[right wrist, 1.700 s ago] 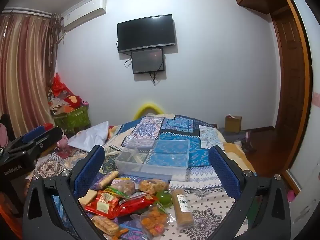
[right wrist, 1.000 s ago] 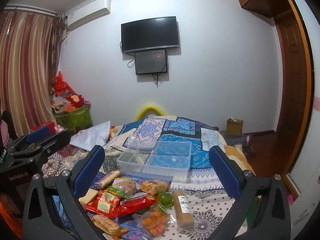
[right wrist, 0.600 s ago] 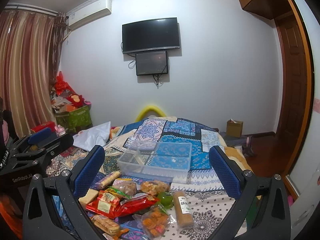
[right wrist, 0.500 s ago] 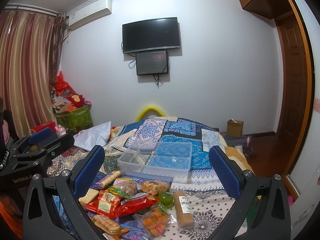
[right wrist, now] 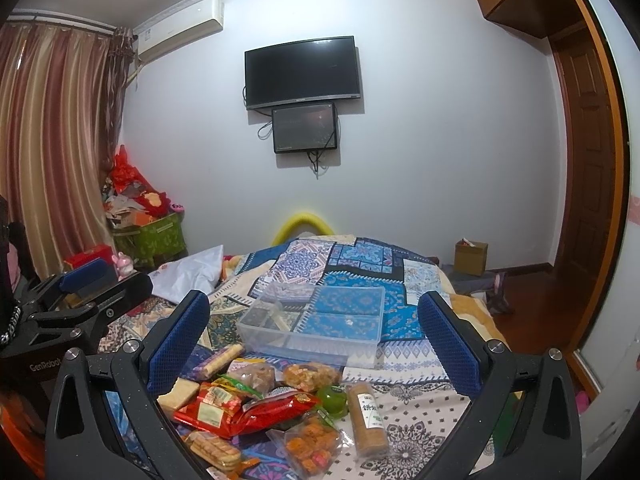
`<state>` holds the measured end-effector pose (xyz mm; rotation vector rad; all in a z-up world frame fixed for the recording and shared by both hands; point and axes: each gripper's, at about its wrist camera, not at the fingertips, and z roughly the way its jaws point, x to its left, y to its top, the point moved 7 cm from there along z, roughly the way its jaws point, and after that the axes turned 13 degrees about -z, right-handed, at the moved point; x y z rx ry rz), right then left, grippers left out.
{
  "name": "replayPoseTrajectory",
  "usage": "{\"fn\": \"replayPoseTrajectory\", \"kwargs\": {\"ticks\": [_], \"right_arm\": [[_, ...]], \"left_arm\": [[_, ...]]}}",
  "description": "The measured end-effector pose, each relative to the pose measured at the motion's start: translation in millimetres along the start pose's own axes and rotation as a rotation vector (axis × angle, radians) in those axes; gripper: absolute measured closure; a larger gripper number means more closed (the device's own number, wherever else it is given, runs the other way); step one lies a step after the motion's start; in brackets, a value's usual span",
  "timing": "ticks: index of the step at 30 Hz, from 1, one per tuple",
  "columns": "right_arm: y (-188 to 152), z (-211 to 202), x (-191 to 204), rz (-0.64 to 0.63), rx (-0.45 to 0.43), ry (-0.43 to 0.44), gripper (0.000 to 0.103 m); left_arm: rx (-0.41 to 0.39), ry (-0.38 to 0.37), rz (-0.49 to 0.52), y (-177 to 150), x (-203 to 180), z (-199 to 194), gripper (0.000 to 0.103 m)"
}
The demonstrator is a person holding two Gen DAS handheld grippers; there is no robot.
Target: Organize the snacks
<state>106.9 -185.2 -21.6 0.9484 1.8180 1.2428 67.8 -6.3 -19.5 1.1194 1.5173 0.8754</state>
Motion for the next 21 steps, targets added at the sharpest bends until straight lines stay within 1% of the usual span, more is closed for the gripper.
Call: {"fn": "replayPoseTrajectory", "kwargs": {"ticks": [21], "right_arm": [[0.6,-0.4,-0.5,0.001,-0.005,0.0,0.0]], "left_arm": [[0.0,0.003,0.003,-0.3,-2.5,0.6,0.0]]}}
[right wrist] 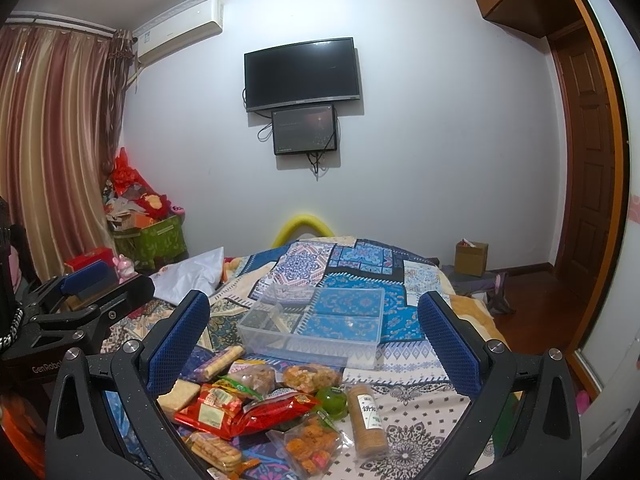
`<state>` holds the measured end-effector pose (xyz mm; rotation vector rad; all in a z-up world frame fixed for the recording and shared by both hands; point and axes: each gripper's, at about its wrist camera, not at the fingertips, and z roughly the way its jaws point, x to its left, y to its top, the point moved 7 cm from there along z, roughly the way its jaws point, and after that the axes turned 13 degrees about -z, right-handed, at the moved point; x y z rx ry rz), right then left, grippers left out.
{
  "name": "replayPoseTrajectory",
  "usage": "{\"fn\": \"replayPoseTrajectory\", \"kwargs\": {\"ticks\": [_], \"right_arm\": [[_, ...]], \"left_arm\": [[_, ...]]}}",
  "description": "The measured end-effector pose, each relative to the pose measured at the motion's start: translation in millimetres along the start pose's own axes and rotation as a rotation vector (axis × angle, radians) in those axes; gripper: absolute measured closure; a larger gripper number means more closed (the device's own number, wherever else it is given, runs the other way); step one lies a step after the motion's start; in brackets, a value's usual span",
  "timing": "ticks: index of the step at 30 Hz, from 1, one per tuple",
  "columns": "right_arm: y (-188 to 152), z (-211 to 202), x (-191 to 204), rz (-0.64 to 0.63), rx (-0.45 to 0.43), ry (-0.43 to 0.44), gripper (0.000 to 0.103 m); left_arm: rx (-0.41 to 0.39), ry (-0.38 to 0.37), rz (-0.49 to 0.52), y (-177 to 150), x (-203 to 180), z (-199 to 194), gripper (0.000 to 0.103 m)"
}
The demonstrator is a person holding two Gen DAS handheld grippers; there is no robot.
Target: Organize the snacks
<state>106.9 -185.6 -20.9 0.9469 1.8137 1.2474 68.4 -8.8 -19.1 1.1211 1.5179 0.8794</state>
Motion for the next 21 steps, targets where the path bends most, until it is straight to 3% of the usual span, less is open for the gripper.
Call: {"fn": "replayPoseTrajectory", "kwargs": {"ticks": [13,21], "right_arm": [[-4,2,0,0.005,0.015,0.003,0.0],[-21,17,-8,0.013,0.076,-0.002,0.0]], "left_arm": [[0.017,0.001,0.004,-4,2,4,0.0],[0.102,0.033,-0.021,-22,20,28,0.0]]}}
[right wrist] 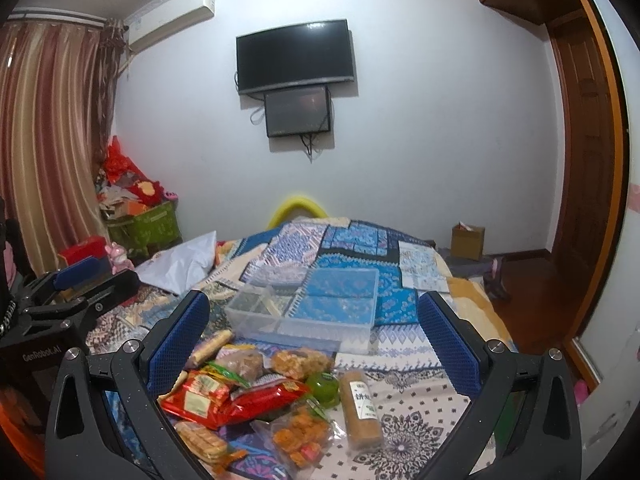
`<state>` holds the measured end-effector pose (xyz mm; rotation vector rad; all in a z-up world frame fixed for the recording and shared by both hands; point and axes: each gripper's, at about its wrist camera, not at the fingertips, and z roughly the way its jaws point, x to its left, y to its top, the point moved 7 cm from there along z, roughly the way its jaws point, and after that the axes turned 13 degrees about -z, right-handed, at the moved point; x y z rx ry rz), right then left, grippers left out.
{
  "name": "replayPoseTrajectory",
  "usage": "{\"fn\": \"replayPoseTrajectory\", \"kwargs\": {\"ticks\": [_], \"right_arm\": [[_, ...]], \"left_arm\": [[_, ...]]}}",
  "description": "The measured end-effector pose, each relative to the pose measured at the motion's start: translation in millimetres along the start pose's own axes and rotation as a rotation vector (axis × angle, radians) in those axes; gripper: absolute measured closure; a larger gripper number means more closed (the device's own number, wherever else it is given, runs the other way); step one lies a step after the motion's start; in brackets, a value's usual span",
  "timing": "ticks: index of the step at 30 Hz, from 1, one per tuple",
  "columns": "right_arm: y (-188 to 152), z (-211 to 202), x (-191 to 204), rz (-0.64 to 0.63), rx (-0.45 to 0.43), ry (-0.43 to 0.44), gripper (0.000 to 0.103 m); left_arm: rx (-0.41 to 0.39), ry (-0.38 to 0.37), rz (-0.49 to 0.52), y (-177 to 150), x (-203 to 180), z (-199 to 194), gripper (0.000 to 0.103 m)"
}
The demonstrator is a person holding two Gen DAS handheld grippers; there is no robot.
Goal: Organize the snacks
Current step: 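Grasp the wrapped cracker block with the left tool while the right grasps the biscuit tube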
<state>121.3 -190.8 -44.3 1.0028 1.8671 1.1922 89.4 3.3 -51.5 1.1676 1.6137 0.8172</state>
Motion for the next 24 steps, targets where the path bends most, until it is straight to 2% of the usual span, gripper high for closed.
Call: {"fn": "replayPoseTrajectory", "kwargs": {"ticks": [14,19,24], "right_arm": [[-76,52,-30,0.047,0.276,-0.002,0.0],[-105,67,-41,0.107,0.368,0.026,0.0],[-128,79,-46,0.132,0.442,0.033,0.0]], "left_arm": [[0.354,0.174,-0.093,-85,80,76,0.0],[0.48,0.192,-0.147,-122,97,92,0.0],[0.523,0.181,-0.168,-135,95,99,0.0]]}}
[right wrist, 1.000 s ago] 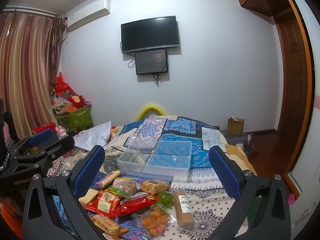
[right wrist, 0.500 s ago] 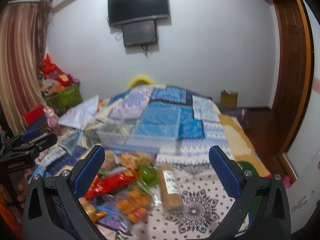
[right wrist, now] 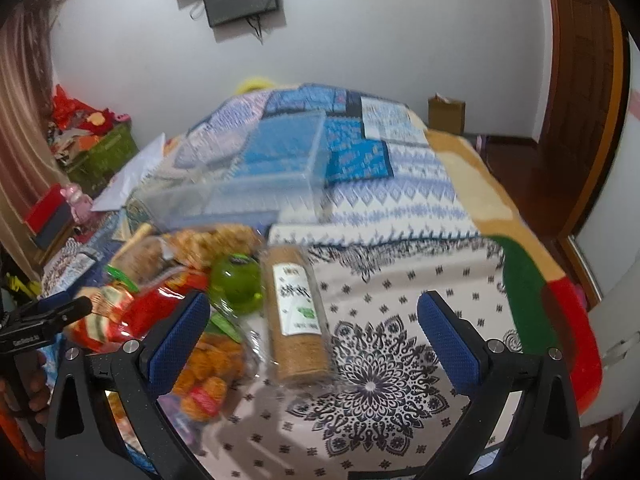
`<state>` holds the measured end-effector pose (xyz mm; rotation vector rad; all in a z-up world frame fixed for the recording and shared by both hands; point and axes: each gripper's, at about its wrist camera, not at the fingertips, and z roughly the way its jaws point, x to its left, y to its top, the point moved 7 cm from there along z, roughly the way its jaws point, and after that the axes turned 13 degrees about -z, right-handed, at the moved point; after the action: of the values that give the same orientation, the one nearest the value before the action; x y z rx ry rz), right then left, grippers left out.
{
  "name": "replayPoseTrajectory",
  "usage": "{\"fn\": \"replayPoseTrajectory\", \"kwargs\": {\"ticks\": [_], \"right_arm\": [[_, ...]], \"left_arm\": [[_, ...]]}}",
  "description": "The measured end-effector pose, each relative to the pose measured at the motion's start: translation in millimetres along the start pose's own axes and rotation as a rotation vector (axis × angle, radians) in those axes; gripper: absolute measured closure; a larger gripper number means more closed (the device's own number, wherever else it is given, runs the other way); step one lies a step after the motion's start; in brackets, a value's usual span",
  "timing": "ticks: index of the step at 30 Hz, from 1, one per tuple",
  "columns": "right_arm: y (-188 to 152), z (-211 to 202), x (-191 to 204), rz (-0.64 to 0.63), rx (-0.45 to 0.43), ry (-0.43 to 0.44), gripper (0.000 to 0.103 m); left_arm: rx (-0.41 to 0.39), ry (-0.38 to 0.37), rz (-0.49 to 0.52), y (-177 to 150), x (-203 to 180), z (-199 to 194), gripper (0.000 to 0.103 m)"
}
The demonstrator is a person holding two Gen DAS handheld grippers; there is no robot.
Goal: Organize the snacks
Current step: 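Grasp the wrapped cracker block with the left tool while the right grasps the biscuit tube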
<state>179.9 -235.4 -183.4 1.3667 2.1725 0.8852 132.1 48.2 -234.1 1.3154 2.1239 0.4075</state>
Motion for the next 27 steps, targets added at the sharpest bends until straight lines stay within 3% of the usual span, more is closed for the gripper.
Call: {"fn": "replayPoseTrajectory", "kwargs": {"ticks": [2,5,12,15,16,21,24,27], "right_arm": [[-3,7,-1,0.002,0.02,0.006,0.0],[-7,18,1,0.004,0.051,0.025,0.008],[-13,38,9,-0.023,0.106,0.06,0.04],[-15,48,13,-0.024,0.136,0.102,0.054],[-15,49,14,-0.021,0.14,0.106,0.056],[-11,53,17,-0.026,0.137,0.116,0.059],[-9,57,17,-0.025,0.144,0.114,0.062],[-10,57,16,-0.026,0.142,0.114,0.066]], "left_arm": [[0.005,0.012,0.016,0,-3,5,0.0],[0.003,0.041,0.023,3,-1,9,0.0],[-0.028,0.046,-0.04,17,24,0,0.0],[-0.018,0.052,-0.058,17,33,-1,0.012],[-0.008,0.061,-0.057,16,36,1,0.019],[0.032,0.082,-0.07,5,49,8,0.026],[0.063,0.07,-0.084,-2,53,15,0.037],[0.046,0.072,-0.078,-1,50,14,0.044]]}}
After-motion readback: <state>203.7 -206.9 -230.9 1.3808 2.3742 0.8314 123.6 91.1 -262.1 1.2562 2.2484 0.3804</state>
